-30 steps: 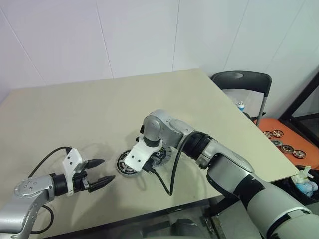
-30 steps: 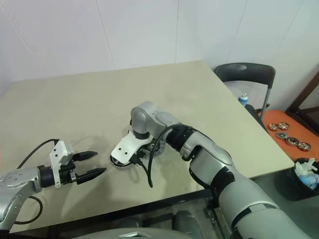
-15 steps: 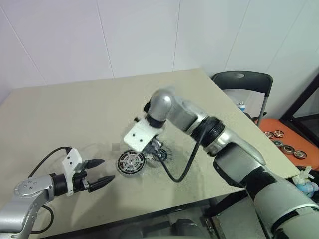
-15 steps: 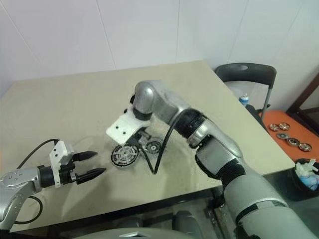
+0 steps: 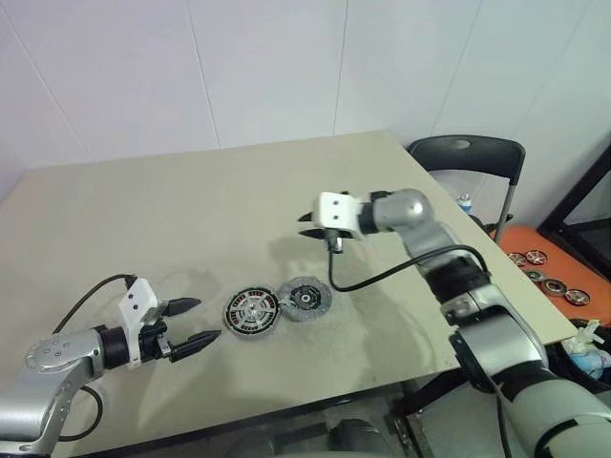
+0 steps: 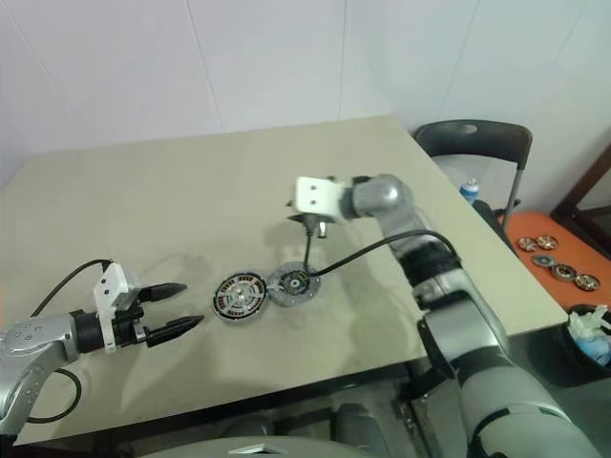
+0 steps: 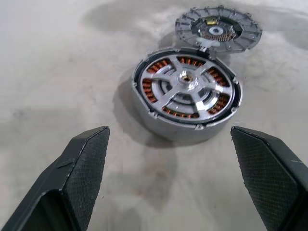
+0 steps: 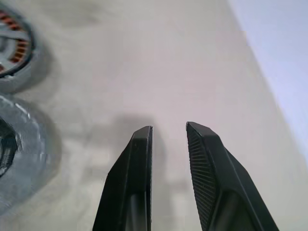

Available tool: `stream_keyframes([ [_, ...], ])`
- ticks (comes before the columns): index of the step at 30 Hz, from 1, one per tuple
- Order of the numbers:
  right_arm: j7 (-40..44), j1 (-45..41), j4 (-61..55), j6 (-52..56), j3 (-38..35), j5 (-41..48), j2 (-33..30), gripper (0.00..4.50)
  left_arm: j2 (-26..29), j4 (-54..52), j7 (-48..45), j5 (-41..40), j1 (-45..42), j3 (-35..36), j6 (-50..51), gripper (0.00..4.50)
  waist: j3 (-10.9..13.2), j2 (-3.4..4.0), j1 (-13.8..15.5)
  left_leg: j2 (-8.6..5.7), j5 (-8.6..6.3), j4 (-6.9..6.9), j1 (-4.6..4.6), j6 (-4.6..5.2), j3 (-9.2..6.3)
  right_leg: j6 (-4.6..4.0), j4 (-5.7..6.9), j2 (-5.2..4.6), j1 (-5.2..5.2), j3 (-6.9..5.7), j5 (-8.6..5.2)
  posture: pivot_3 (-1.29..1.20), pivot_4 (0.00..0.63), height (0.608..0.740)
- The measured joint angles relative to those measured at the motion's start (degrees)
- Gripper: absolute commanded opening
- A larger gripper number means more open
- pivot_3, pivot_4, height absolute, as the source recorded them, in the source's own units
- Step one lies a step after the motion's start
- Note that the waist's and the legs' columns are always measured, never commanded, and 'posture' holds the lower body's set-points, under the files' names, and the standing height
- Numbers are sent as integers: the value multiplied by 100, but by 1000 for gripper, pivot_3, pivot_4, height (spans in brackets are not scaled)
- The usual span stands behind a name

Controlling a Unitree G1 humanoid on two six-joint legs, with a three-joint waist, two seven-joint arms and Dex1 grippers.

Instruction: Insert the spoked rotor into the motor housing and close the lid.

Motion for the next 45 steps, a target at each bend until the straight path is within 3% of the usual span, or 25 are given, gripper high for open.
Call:
stream_keyframes([
  [8,-202,1576,-1537,3075,-993,1183,-456,1178,212,394,-307,1,-481,-44,17,4298,2,3,3,1,-3,4,1,7,6,1,-5,0,4,5,0,0,0,740],
  [17,-225,3032,-3215,4343,-826,1812,-762,1178,282,665,-489,65,-813,-218,17,4298,2,4,-5,1,-4,14,3,8,13,3,-6,0,11,9,0,0,0,740],
  [24,-324,3066,-3335,4421,-511,1903,-788,1178,255,664,-467,98,-830,-287,16,4298,1,1,5,1,-4,17,6,8,12,4,-7,0,16,8,1,0,0,740],
  [29,-449,2832,-3213,4341,-364,1909,-665,13,162,569,-372,109,-707,-285,20,4298,1,1,4,1,-4,16,5,9,12,4,-10,-1,15,8,1,0,0,740],
  [37,-571,2668,-2808,4027,-7,1741,-646,13,56,321,-197,93,-353,-208,78,4298,-2,-4,9,2,-5,17,7,10,12,4,-11,0,19,8,1,0,0,740],
  [45,-778,2402,-2392,3744,169,1612,-222,13,28,257,-98,39,-326,-169,86,4298,-5,-8,-22,8,-4,18,25,8,15,4,-5,6,35,8,2,0,0,740],
])
